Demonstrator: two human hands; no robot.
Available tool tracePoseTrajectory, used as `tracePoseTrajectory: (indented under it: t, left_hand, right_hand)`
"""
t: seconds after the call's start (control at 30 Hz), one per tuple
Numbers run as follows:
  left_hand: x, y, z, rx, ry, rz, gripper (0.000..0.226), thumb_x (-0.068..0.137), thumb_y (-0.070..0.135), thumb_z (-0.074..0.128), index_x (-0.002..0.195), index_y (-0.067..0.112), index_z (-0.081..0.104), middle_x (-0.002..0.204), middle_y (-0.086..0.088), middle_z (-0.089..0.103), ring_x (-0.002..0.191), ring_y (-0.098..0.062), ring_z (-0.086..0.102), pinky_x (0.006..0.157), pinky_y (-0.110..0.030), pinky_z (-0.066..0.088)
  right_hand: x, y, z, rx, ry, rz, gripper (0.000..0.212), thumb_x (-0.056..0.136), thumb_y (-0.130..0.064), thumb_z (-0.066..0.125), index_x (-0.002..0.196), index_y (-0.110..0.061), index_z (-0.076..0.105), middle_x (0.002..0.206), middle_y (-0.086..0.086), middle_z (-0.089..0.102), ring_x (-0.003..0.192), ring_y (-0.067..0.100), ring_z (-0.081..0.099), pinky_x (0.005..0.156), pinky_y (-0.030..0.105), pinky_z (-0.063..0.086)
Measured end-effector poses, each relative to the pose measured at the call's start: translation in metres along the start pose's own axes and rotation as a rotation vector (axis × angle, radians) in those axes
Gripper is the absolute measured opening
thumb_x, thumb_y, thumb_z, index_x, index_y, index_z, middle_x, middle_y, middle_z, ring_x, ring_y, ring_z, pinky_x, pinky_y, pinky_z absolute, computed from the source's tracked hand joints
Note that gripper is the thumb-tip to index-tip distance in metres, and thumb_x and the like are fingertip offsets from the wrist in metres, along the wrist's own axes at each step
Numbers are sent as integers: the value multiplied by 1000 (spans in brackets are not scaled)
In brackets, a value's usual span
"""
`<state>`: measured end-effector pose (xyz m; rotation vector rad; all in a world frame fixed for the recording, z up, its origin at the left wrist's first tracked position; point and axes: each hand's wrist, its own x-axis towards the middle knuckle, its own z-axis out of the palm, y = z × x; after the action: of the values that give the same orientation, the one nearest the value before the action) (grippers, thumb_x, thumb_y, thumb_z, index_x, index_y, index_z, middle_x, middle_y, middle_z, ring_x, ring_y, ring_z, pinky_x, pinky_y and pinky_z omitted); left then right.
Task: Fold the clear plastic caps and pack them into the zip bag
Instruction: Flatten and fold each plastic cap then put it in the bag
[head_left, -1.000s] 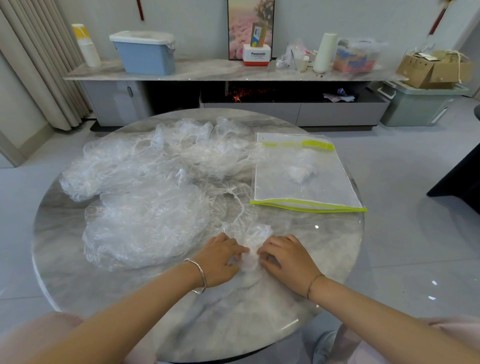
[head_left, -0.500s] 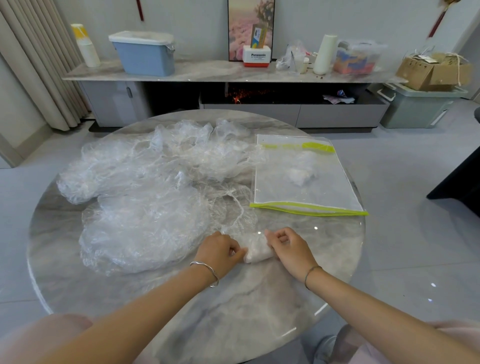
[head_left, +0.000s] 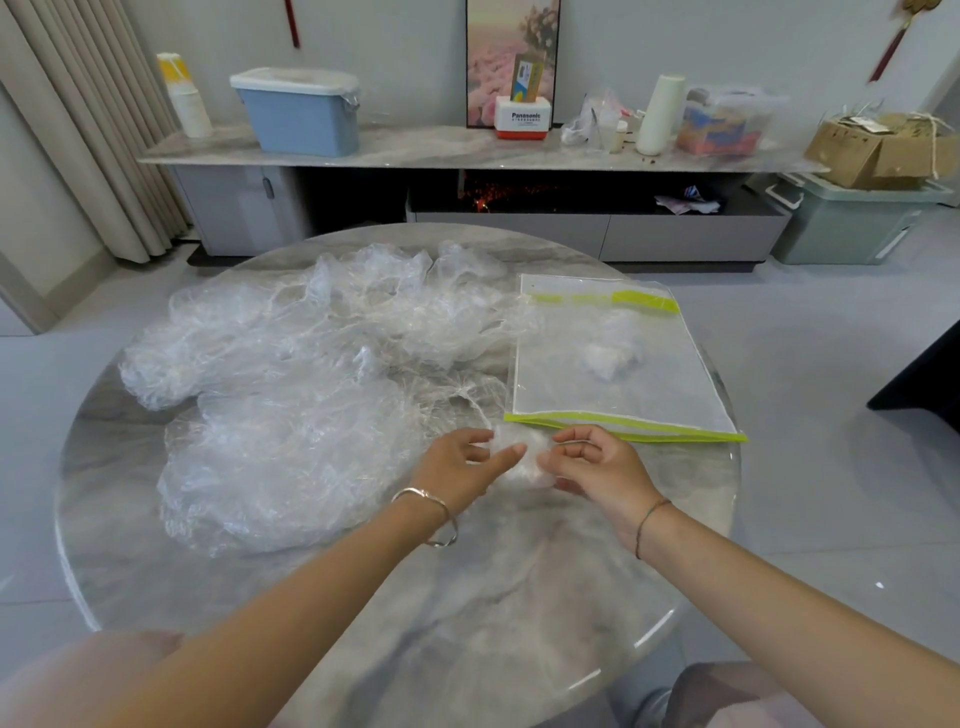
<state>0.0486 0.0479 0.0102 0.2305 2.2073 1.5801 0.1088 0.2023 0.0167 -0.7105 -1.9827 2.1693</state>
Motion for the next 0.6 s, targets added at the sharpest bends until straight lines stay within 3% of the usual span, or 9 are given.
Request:
tracePoseTrajectory:
  t: [0.1,0.2,0.27,0.33,0.4,0.5,0.6]
  left_hand:
    - [9,8,4,-189,0,49,24,81,22,73,98,8,67,83,-1,67,73,-7,63,58,-15,52]
    - [17,18,9,-243,-34,102,11,79,21,74,86,12,70,76,4,70,69,-1,64,57,-13,49]
    - [24,24,17,-236,-85,125,15,78,21,75,89,13,71,76,6,70,68,1,63,58,-12,47]
    - [33,34,24,-238,-123,169,19,79,22,74,97,19,68,73,10,69,68,1,63,61,-12,48]
    - [46,40,26,-186,-76,268,36,80,27,73,112,23,60,81,10,69,75,-2,62,68,-13,49]
    - [79,34,35,194,11,413,59,75,40,75,127,26,49,112,7,61,97,-7,56,82,-20,47]
    - [111,24,47,840,-167,472,91,75,54,69,147,32,19,153,5,22,138,-19,23,113,-37,24]
  right_hand:
    - [1,-8,-3,80,-33,30,23,78,5,69,91,-10,57,81,8,62,70,15,59,56,19,53]
    - [5,-26,-16,73,-159,100,24,83,-5,67,105,-8,59,89,6,66,74,16,63,68,24,57]
    - [9,-32,-26,-22,-219,95,20,84,-10,67,104,-7,64,89,5,67,77,16,62,70,24,56]
    - [15,-36,-38,-73,-149,42,8,83,-8,68,90,-9,65,82,4,65,72,13,61,65,20,54]
    - [22,-41,-50,-75,-44,0,12,81,-4,69,80,-11,60,74,1,62,64,10,59,60,17,53]
    - [39,-43,-80,-3,60,56,17,81,-2,68,77,-14,58,78,2,61,68,11,58,59,16,53]
    - [54,-44,-104,81,159,93,17,82,-2,67,78,-15,58,90,6,62,73,14,58,64,21,52]
